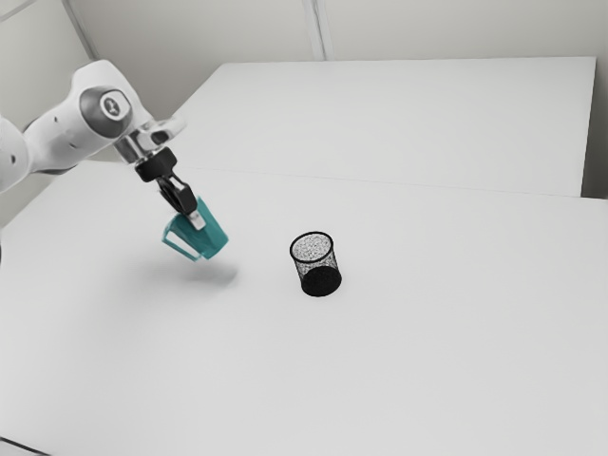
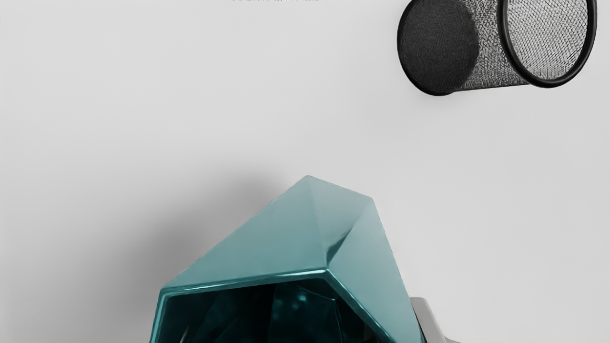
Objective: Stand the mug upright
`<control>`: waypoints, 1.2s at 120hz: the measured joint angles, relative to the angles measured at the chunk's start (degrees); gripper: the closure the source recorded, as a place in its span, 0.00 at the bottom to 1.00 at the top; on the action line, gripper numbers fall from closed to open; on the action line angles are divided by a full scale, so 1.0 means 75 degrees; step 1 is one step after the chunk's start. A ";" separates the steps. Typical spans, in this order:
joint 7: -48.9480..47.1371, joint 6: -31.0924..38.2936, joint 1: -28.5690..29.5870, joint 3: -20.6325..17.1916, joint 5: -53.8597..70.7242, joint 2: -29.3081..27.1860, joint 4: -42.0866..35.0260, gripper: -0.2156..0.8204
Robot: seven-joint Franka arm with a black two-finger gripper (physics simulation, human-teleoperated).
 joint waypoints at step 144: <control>-0.4834 0.3725 -0.0194 -0.2004 0.2702 -0.1107 -0.3328 0.85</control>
